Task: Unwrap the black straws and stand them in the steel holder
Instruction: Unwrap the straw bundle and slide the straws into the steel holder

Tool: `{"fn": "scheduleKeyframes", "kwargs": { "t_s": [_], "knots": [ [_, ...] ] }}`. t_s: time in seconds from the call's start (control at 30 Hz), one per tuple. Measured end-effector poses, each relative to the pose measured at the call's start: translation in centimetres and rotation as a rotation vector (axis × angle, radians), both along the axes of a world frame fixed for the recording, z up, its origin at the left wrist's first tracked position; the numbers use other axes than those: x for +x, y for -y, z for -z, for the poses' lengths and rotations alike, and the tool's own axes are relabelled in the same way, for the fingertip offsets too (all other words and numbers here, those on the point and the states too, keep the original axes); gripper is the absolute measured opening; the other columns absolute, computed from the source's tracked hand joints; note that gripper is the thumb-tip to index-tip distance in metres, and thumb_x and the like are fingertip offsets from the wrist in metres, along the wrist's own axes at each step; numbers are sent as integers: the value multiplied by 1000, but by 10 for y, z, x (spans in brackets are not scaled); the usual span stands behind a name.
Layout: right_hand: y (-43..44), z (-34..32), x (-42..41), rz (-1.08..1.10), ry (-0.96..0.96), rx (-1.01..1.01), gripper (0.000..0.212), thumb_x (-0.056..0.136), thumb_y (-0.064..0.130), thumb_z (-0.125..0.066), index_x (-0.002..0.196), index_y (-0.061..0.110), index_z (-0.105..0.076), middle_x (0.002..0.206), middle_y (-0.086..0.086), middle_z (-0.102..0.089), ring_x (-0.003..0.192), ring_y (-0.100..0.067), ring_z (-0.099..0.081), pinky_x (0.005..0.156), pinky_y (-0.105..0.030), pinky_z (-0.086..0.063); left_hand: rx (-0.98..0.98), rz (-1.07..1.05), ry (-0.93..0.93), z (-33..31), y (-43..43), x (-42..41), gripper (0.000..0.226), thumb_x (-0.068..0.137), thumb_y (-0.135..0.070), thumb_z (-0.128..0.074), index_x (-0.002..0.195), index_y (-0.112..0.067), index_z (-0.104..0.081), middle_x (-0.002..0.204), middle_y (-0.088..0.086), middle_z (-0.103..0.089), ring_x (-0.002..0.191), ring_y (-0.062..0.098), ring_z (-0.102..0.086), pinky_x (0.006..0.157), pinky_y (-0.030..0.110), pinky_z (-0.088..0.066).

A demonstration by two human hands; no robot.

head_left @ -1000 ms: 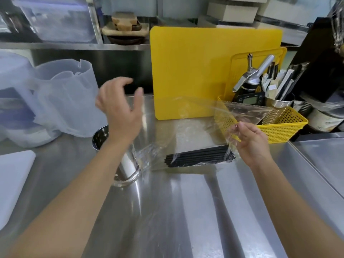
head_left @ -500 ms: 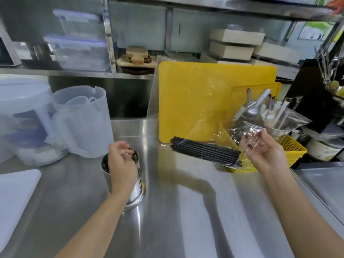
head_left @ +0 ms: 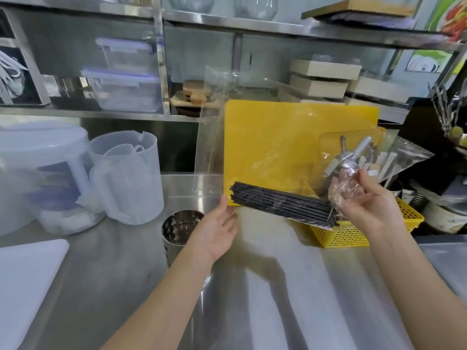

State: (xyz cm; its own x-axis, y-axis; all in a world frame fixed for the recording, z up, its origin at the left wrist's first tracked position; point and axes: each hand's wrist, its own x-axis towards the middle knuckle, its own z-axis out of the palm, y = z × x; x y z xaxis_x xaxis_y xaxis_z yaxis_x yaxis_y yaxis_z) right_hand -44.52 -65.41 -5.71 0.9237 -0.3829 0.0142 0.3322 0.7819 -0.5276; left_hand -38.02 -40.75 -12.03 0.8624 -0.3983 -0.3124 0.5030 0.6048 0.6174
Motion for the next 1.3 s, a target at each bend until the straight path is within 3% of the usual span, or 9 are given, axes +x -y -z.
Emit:
{"fn": "scheduleKeyframes", "kwargs": {
  "t_s": [0.23, 0.37, 0.53, 0.7, 0.83, 0.97, 1.03, 1.2, 1.3],
  "knots": [
    [5, -8, -15, 69, -179, -395, 10, 90, 15, -53, 81, 17, -55, 69, 7, -66, 70, -8, -69, 82, -38, -56, -284, -133, -18, 11, 5, 6, 18, 93, -21, -47, 93, -6, -57, 103, 9, -60, 112, 24, -54, 100, 39, -42],
    [9, -8, -21, 275, -265, -741, 7, 88, 19, -60, 83, 16, -64, 70, 6, -68, 65, -6, -65, 74, -28, -51, -222, -168, -81, 15, 11, -10, 20, 95, -22, -47, 92, -7, -59, 97, 6, -63, 96, 17, -59, 92, 31, -45],
    [11, -18, -26, 299, -147, -732, 8, 74, 19, -66, 78, 13, -67, 65, 2, -70, 68, -10, -68, 68, -21, -54, -27, -123, -164, 19, 10, -22, 15, 93, -21, -53, 92, -7, -56, 91, 6, -59, 90, 16, -56, 96, 30, -39],
    [19, -18, -28, 258, -115, -700, 14, 82, 17, -60, 70, 15, -68, 63, 5, -67, 68, -9, -66, 73, -23, -54, 143, -151, -194, 9, -13, -21, 33, 91, -3, -53, 122, 6, -46, 130, 23, -49, 127, 28, -44, 109, 35, -35],
    [29, -14, -24, 234, -131, -638, 10, 89, 15, -55, 83, 14, -63, 70, 5, -66, 73, -9, -66, 80, -26, -53, 194, 25, -213, -17, -31, -37, 42, 88, -2, -56, 123, 10, -37, 124, 29, -48, 112, 35, -54, 94, 39, -46],
    [20, -17, -23, 198, -121, -617, 3, 76, 18, -63, 77, 15, -64, 67, 6, -66, 69, -9, -65, 71, -23, -54, 546, 5, 197, -47, -45, -60, 8, 87, -3, -56, 80, -4, -55, 69, 10, -56, 47, 12, -55, 42, 22, -47],
    [17, -18, -22, 210, -128, -609, 3, 79, 16, -62, 76, 15, -63, 66, 5, -65, 68, -10, -64, 70, -24, -54, 719, -236, 520, -71, -54, -62, 13, 87, -6, -58, 76, -12, -56, 58, 1, -57, 43, 5, -51, 40, 17, -41],
    [10, -22, -19, 170, -89, -502, 2, 70, 16, -65, 69, 16, -67, 69, 3, -65, 68, -10, -62, 71, -23, -52, 1131, -537, 1211, -130, -61, -40, 40, 80, -29, -70, 113, -19, -49, 106, -9, -56, 94, -6, -50, 84, 6, -36],
    [8, -23, -16, 148, -74, -518, 7, 69, 17, -66, 63, 19, -69, 67, 6, -66, 69, -8, -63, 81, -24, -48, 1372, -461, 1419, -151, -48, -14, 87, 73, -46, -71, 141, -17, -25, 142, 0, -39, 130, 15, -34, 107, 33, -19]
  ]
}}
